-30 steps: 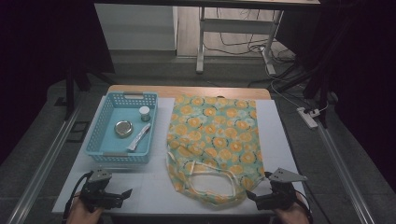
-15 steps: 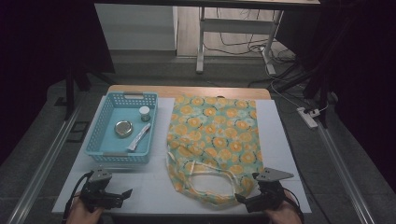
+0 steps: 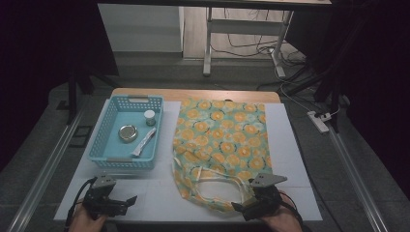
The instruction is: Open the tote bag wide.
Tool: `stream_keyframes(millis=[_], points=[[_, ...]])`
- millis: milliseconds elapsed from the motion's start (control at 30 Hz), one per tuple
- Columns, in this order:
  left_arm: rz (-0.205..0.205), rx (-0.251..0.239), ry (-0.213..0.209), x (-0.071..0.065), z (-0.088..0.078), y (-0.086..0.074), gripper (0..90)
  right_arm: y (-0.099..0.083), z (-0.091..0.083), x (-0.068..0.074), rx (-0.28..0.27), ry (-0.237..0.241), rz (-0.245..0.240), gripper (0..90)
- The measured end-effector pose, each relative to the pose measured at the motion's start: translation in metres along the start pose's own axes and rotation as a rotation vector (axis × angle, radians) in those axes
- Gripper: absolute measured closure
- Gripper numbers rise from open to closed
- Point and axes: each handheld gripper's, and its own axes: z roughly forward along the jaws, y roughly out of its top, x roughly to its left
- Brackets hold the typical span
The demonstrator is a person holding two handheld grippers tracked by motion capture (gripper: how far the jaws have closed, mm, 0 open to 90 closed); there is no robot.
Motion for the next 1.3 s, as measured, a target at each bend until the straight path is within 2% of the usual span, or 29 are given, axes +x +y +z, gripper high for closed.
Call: stream_keyframes(millis=[500,600,700,833,933,1033,1067,1167,1300], points=[[0.001,0.004,-0.003,0.000,0.000,0.000,0.7,0.013,0.034,0.017,0.086,0.033,-0.076,0.0],[0.001,0.004,-0.002,0.000,0.000,0.000,0.8,0.013,0.041,0.020,0.109,0.028,-0.095,0.0],[0.001,0.006,-0.004,0.000,0.001,0.000,1.0,0.013,0.044,0.022,0.123,0.033,-0.113,3.5],[0.002,0.008,-0.006,0.000,0.001,0.000,1.2,0.014,0.047,0.024,0.138,0.045,-0.138,13.5],[0.003,0.008,-0.007,0.000,0.001,0.000,1.3,0.015,0.048,0.026,0.158,0.077,-0.167,26.2],[0.003,0.008,-0.008,0.000,0.001,0.000,1.4,0.016,0.047,0.029,0.156,0.088,-0.184,37.7],[0.003,0.008,-0.009,0.000,0.001,0.000,1.4,0.016,0.046,0.029,0.157,0.095,-0.190,44.2],[0.004,0.009,-0.008,0.000,0.001,0.000,1.5,0.017,0.045,0.029,0.167,0.148,-0.190,62.0],[0.005,0.012,-0.010,0.000,0.001,0.001,1.7,0.017,0.046,0.027,0.189,0.171,-0.177,76.3]])
